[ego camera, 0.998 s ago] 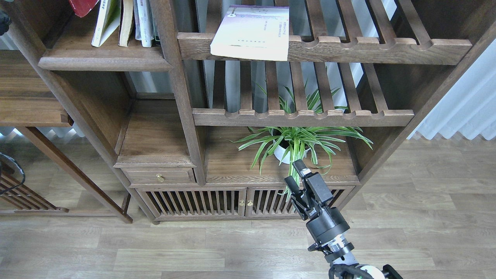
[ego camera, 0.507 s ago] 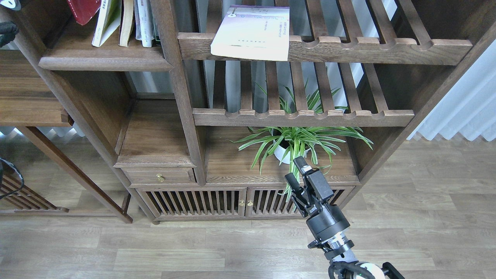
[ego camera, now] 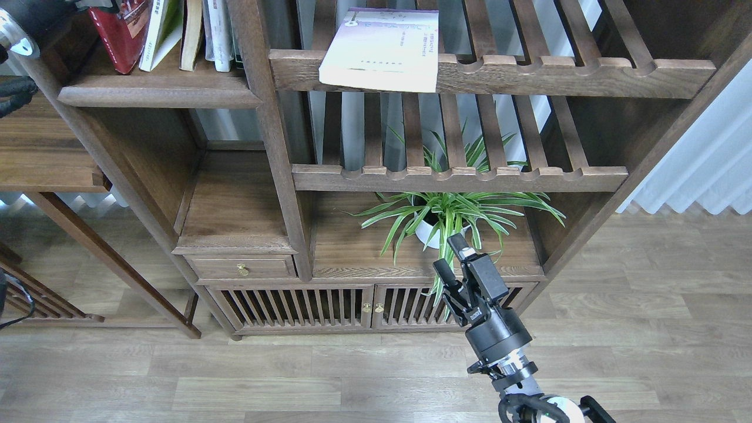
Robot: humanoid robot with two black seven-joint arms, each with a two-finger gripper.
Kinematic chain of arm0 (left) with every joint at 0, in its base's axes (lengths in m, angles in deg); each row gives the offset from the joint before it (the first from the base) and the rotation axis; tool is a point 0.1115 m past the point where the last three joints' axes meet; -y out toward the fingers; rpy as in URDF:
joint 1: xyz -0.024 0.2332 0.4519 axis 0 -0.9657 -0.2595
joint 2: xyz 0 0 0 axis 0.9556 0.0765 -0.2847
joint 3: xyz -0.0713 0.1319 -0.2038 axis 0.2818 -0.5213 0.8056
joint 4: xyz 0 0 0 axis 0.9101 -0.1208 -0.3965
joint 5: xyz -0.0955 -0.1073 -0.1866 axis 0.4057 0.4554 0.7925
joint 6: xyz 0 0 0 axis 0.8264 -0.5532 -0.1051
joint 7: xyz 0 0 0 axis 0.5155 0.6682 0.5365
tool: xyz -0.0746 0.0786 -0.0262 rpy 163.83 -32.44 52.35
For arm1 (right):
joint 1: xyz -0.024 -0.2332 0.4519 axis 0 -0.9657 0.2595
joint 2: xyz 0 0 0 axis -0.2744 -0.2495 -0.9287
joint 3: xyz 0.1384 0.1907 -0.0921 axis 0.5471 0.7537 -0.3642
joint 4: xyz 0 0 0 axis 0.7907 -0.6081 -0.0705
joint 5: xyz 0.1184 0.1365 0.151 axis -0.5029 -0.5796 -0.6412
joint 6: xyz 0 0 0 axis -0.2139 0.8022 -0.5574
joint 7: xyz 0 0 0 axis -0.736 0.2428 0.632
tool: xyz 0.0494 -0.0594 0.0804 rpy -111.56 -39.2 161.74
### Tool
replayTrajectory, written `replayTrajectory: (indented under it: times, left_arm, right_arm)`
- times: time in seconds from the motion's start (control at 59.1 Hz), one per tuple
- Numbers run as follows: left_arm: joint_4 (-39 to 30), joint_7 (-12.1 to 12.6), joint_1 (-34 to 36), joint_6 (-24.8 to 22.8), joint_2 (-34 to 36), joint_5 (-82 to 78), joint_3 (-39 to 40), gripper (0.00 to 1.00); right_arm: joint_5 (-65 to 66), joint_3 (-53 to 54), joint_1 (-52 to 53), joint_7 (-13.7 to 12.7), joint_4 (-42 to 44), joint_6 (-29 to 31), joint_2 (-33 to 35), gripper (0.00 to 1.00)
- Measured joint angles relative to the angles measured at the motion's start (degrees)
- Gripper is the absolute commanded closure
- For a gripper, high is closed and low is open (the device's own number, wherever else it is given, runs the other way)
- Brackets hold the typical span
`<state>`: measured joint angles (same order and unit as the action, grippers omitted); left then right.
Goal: Organize books on shelf
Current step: 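Push the red book deeper into the top shelf with the left gripper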
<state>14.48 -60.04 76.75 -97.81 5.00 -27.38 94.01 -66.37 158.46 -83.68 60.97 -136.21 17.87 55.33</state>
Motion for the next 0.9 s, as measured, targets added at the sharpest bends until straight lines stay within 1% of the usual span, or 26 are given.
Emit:
replayTrajectory:
  times: [0.321, 0.592, 0.778, 0.812, 0.896]
  left_arm:
    - [1.7, -0.4, 0.7, 0.0, -0.7, -0.1, 0.3, 1.0]
    - [8.8, -0.7, 5.6, 0.0, -3.0, -0.9, -1.1, 1.0]
    - [10.6, -0.7, 8.3, 0.0, -3.9, -1.4, -1.9, 1.0]
    - [11.8, -0.8, 9.5, 0.0, -3.9, -1.4, -2.5, 1.0]
    - [12.6, -0.8, 10.0, 0.0, -3.9, -1.4, -3.1, 1.0]
  right_arm:
    - [-0.3, 0.1, 1.2, 0.0, 0.0, 0.0, 0.0, 0.02]
    - [-0.3, 0.1, 2.3, 0.1, 0.0, 0.0, 0.0, 0.02]
    - [-0.4, 0.2, 2.8, 0.1, 0.0, 0.0, 0.0, 0.02]
    - [-0.4, 0.2, 2.9, 0.1, 0.0, 0.0, 0.0, 0.02]
    - [-0.4, 0.2, 3.1, 0.1, 0.0, 0.0, 0.0, 0.02]
